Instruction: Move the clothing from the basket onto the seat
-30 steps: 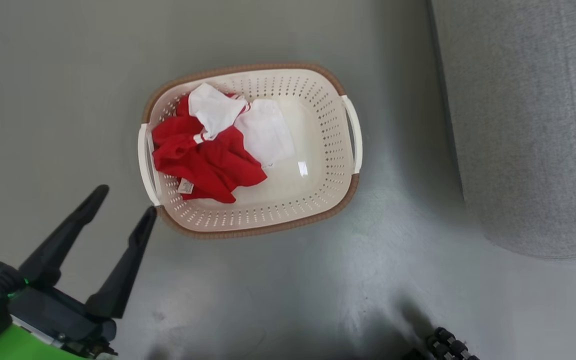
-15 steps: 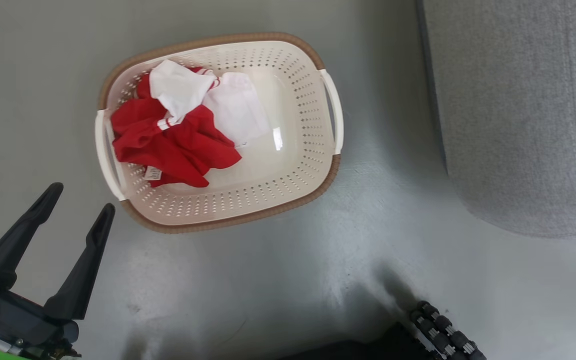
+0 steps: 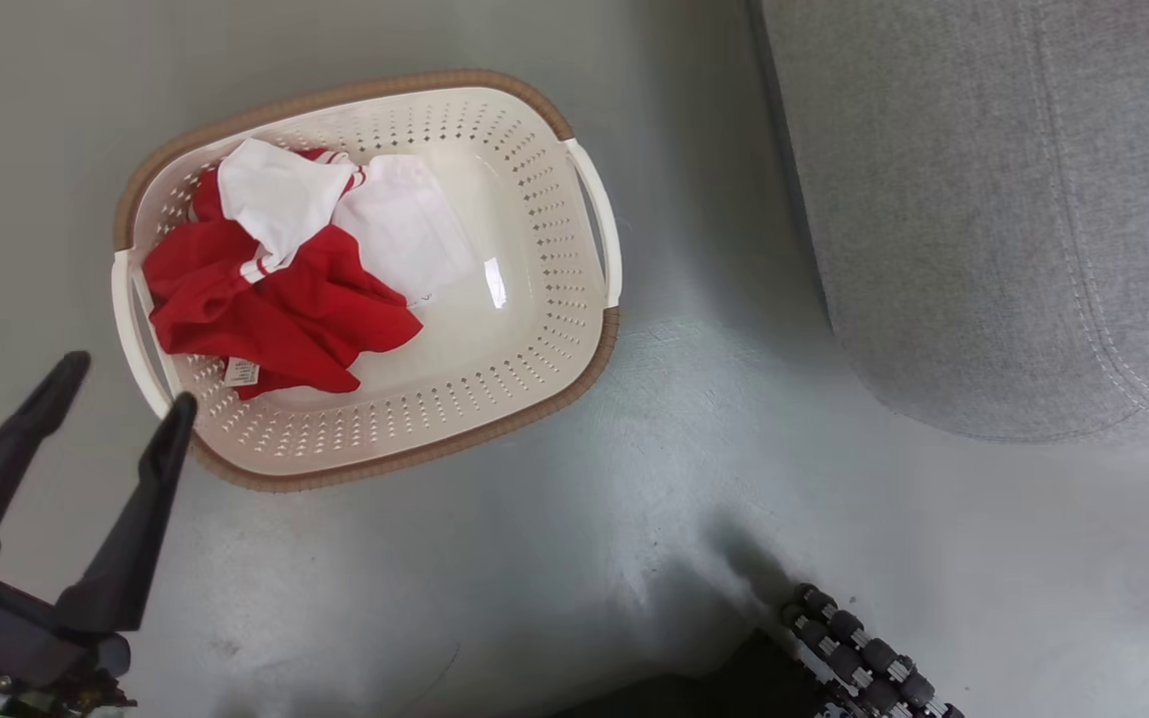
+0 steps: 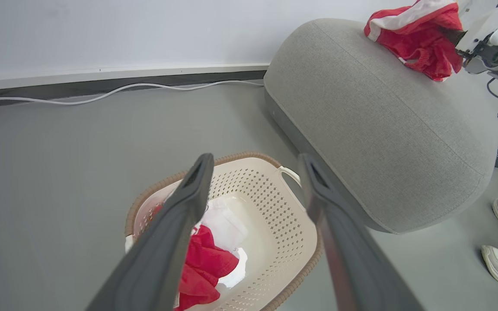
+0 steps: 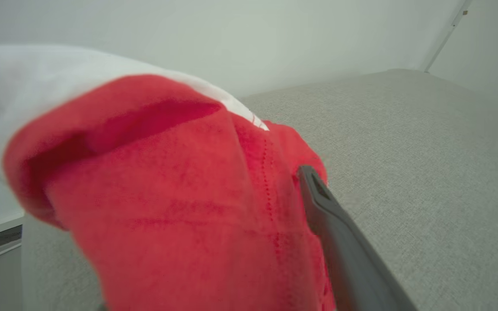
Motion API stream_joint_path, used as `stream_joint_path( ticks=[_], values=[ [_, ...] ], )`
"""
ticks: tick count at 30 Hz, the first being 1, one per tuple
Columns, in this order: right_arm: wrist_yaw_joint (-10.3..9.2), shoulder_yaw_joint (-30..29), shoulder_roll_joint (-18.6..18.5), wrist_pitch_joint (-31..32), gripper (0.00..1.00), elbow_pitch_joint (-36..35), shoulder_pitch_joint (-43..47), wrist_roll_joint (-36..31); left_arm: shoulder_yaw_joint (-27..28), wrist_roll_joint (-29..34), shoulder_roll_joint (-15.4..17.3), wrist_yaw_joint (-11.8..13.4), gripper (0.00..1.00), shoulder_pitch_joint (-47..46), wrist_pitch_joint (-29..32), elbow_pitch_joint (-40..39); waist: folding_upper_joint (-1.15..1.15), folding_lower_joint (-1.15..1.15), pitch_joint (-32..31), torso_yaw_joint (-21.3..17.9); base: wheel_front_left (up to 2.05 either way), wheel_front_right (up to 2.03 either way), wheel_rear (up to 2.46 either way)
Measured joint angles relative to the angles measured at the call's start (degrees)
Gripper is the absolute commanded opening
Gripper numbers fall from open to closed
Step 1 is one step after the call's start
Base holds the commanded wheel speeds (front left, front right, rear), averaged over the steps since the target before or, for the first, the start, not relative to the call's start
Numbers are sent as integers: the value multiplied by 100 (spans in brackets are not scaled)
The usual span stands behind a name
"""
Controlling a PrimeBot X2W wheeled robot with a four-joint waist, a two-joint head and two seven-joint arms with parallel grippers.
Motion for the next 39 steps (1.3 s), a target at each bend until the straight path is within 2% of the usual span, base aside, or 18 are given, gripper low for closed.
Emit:
stream_joint_path(
  ticks=[6,10,13,25,32,39],
  values=[
    [10,508,445,-21,100,23,22,-43,164,-147,-103,0,100,2,-74,40,0,0,-102,-136,0,0,0],
    [220,828,659,-111,100,45,335,-146,137,-259,-265,-83,100,-27,-120,149,0,0,-272,-228,0,0,0],
    [370,1043,779,-291,100,42,967,-252,47,-311,-435,-203,100,-52,-143,293,0,0,-510,-326,0,0,0],
    [727,1677,1261,-805,100,-579,2002,-463,-22,-517,-1010,-378,100,-175,-219,1110,0,0,-1419,-519,0,0,0],
    [783,1902,1279,-916,100,-1073,2222,-522,-118,-552,-1581,-461,100,-404,-223,1571,0,0,-1967,-385,0,0,0],
    [912,2270,1324,-937,100,-1281,2557,-535,89,-433,-2130,-399,100,-415,-237,2062,0,0,-2431,41,0,0,0]
  ],
)
